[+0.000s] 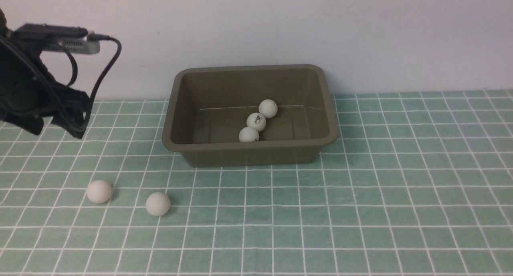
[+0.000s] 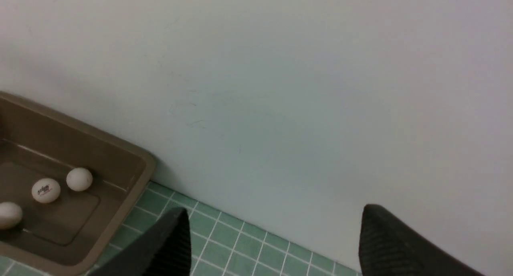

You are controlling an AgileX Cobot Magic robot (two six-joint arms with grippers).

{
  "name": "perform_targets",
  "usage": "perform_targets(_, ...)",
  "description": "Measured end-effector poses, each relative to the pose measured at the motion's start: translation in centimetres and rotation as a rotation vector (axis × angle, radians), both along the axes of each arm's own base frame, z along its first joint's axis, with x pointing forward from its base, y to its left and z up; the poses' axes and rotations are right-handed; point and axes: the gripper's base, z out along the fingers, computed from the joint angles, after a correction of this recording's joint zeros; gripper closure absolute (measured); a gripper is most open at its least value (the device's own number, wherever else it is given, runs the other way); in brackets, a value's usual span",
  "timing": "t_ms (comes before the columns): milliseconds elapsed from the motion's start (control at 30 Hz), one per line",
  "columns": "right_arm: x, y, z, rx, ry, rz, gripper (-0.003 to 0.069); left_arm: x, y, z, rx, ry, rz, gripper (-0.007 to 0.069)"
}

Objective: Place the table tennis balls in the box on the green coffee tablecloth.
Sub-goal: 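Reach for and grasp a ping pong ball on the table beside the basket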

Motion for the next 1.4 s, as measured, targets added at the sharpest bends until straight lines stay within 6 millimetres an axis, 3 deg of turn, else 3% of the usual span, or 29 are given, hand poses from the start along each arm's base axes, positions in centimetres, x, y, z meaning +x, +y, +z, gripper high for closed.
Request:
perform_targets(233,0.1,0.1,-0.2,0.001,0.009,0.002,0.0148,2.2,-0.7,-5.9,-0.113,0.066,0.015,0.0092)
perform_targets(500,0.1,0.1,-0.2,0.001,0.009,0.002,0.0148,3.4,-0.6,-11.1,-0.126,0.177,0.026,0.009)
perform_targets(867,0.1,0.1,-0.2,0.001,0.009,0.002,0.0148,3.3,-0.4,-12.3,-0.104,0.23,0.016,0.0095)
perform_targets(1233,0.1,0.1,-0.2,0.001,0.009,0.002,0.0148,3.1,-0.2,-12.3,-0.082,0.257,0.004,0.0281)
perform_targets(1400,0.1,0.1,-0.2,0.001,0.009,0.002,0.0148,3.1,-0.2,-12.3,-0.082,0.257,0.004,0.0291)
